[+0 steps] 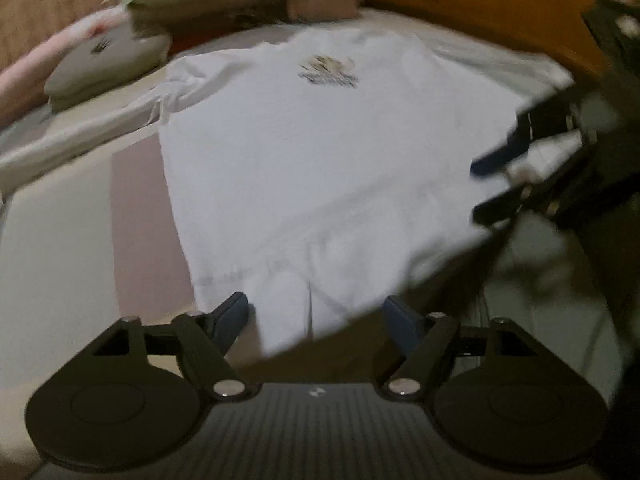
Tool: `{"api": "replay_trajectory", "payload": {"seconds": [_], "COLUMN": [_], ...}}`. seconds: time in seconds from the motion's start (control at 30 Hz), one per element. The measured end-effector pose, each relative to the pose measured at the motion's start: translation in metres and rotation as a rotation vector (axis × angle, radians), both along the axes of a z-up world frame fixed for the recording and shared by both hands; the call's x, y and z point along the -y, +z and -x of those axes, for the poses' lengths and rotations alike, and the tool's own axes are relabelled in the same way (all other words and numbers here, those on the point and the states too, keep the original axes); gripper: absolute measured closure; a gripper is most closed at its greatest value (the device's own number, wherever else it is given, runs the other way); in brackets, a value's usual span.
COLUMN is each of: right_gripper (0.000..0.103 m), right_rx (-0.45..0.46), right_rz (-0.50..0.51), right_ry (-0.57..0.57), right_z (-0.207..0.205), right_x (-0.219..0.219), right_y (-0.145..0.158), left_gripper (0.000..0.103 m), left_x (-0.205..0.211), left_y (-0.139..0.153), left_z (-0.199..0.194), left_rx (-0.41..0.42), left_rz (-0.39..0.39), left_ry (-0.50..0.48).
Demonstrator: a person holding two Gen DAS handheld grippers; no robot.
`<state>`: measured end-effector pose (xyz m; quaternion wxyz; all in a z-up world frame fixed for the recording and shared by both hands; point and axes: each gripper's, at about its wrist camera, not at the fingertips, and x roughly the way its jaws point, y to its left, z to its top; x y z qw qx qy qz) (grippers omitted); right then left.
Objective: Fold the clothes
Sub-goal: 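Move both open grippers over the printed shirt front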
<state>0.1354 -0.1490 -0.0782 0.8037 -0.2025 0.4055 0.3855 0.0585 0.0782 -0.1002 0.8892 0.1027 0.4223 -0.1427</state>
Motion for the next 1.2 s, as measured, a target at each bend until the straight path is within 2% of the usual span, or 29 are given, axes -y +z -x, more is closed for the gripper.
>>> {"api": "replay_trajectory", "payload": {"seconds": [0.07, 0.13, 0.23, 0.3, 0.37, 0.4, 0.43, 0.5, 0.63, 0.67, 0.8, 0.9, 1.0, 1.07, 1.2], "right_gripper": [0.046, 0.042, 0.034, 0.033, 0.033, 0.028, 0.020, 0.015, 0.013, 0.013, 0.009, 0.009, 0.007, 0.000, 0.000], "right_rx": [-0.002, 0.033, 0.100, 0.116, 0.063, 0.027, 0.010, -0.009, -0.016, -0.017, 0.113, 0.085, 0.019, 0.024, 0.040], "right_rz": [0.008, -0.011, -0.028, -0.009, 0.011, 0.014, -0.006, -0.037, -0.045, -0.045, -0.018, -0.029, -0.025, -0.031, -0.046], "right_ry": [-0.008, -0.036, -0.195, -0.288, -0.351, -0.371, -0.378, -0.376, -0.364, -0.359, -0.383, -0.426, -0.489, -0.507, -0.538], "right_z": [-0.007, -0.014, -0.044, -0.062, -0.071, -0.073, -0.068, -0.054, -0.039, -0.037, -0.057, -0.086, -0.103, -0.093, -0.068], "right_x": [0.004, 0.011, 0.025, 0.036, 0.050, 0.057, 0.067, 0.086, 0.107, 0.110, 0.107, 0.102, 0.101, 0.109, 0.126], "right_y": [0.005, 0.018, 0.025, 0.017, 0.004, -0.004, -0.006, -0.007, 0.001, 0.004, 0.016, 0.005, -0.010, -0.012, -0.016], "left_gripper": [0.029, 0.028, 0.028, 0.028, 0.028, 0.028, 0.024, 0.024, 0.024, 0.024, 0.024, 0.024, 0.024, 0.024, 0.024], "left_x": [-0.002, -0.005, 0.004, 0.011, 0.014, 0.013, 0.008, -0.002, -0.007, -0.005, 0.008, 0.020, 0.024, 0.015, 0.007], "left_y": [0.009, 0.023, 0.027, 0.026, 0.014, 0.007, 0.000, -0.005, 0.004, 0.009, 0.020, 0.022, 0.010, 0.000, 0.007], "left_z": [-0.003, -0.014, -0.037, -0.052, -0.063, -0.064, -0.064, -0.050, -0.036, -0.040, -0.072, -0.100, -0.118, -0.116, -0.121], "left_rx": [-0.011, 0.040, 0.115, 0.148, 0.117, 0.087, 0.057, 0.057, 0.035, 0.038, 0.112, 0.153, 0.119, 0.091, 0.069], "left_rz": [0.022, 0.083, 0.098, 0.100, 0.095, 0.085, 0.077, 0.110, 0.059, 0.055, 0.056, 0.053, 0.071, 0.092, 0.106], "left_ry": [-0.003, 0.000, 0.001, -0.001, 0.011, 0.029, 0.055, 0.079, 0.089, 0.080, 0.052, 0.039, 0.050, 0.082, 0.104]}}
